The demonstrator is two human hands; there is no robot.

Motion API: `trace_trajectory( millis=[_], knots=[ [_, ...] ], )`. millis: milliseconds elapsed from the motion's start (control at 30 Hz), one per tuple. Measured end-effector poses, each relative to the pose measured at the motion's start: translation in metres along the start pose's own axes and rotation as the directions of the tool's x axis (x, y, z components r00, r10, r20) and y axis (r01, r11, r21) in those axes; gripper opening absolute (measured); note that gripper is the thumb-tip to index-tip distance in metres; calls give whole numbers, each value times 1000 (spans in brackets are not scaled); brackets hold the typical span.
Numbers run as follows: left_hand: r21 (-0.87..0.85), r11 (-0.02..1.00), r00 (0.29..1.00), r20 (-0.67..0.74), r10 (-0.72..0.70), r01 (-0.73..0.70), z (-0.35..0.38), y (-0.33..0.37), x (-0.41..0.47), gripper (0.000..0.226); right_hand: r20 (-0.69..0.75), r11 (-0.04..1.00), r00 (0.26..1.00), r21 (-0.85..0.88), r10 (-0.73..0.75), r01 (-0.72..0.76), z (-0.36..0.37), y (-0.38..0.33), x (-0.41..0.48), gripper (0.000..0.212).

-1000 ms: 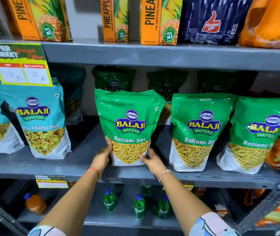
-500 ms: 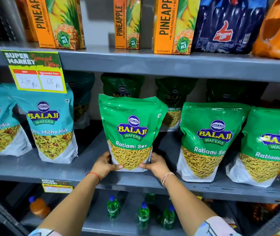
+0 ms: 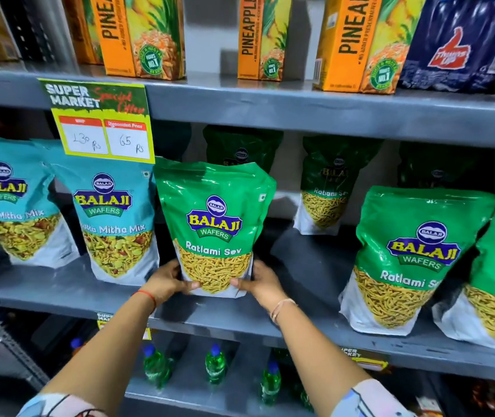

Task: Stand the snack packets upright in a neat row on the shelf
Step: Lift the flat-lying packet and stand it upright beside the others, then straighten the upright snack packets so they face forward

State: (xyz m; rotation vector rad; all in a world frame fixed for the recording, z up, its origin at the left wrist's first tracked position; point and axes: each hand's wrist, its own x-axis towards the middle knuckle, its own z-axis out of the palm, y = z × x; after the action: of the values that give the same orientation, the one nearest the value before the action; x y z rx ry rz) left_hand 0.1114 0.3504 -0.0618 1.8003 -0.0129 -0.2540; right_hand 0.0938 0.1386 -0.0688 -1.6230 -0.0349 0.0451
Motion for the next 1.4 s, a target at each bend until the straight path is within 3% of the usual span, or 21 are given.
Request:
trace_trajectory(
  millis=[67, 133, 267, 367, 600, 867, 933, 1000, 1067, 1133, 1233, 1300, 1400],
  knots=[
    [-132, 989, 994, -99, 53, -66, -2, 8, -1, 45, -161, 976, 985, 194, -64, 96, -6, -15, 2, 55],
    [-320, 937, 976, -205, 73, -137, -4, 20, -2, 25, -337, 921, 938, 333, -85, 203, -9, -29, 4, 45],
    [-470, 863, 935, -355, 6, -184, 1, 34, 5, 30, -398, 885, 916, 407, -53, 228, 1, -43, 5, 15],
    [-446, 878, 898, -438, -48, -171, 5, 37, 7, 35, -405, 884, 914, 428, 1, 189, 5, -53, 1, 29],
    [-312, 946, 857, -508, -88, -88, 3, 43, 13, 35, -501, 925, 865, 321, -17, 204, 8, -62, 1, 34],
    [-321, 939, 879, -474, -49, -121, 6, 38, 1, 37, -411, 960, 910, 226, -61, 166, 7, -52, -15, 17],
    [-233, 965, 826, -563, -32, -121, 13, 26, -6, 36, -400, 984, 914, 128, -62, 123, 2, -33, -26, 29],
    [-122, 988, 713, -701, -19, -94, 25, 11, -18, 42, -399, 993, 911, -89, -106, 76, -8, -5, -47, 31],
    [-35, 997, 647, -762, 21, -73, 44, -5, -36, 47, -398, 947, 901, -319, -175, 43, -22, 25, -75, 25],
    [83, 991, 671, -729, 134, -108, 75, -17, -55, 47, -372, 887, 881, -450, -292, 104, -42, 49, -104, 15],
    [207, 951, 766, -564, 309, -232, 125, -16, -69, 49, -301, 794, 851, -574, -431, 200, -81, 63, -141, 9],
    [196, 936, 838, -418, 351, -294, 153, -7, -64, 42, -379, 834, 828, -522, -414, 178, -109, 61, -156, 18],
    [7, 961, 936, -224, 272, -278, 198, 15, -52, 11, -621, 930, 713, -346, -327, 126, -165, 54, -170, 26]
  ],
)
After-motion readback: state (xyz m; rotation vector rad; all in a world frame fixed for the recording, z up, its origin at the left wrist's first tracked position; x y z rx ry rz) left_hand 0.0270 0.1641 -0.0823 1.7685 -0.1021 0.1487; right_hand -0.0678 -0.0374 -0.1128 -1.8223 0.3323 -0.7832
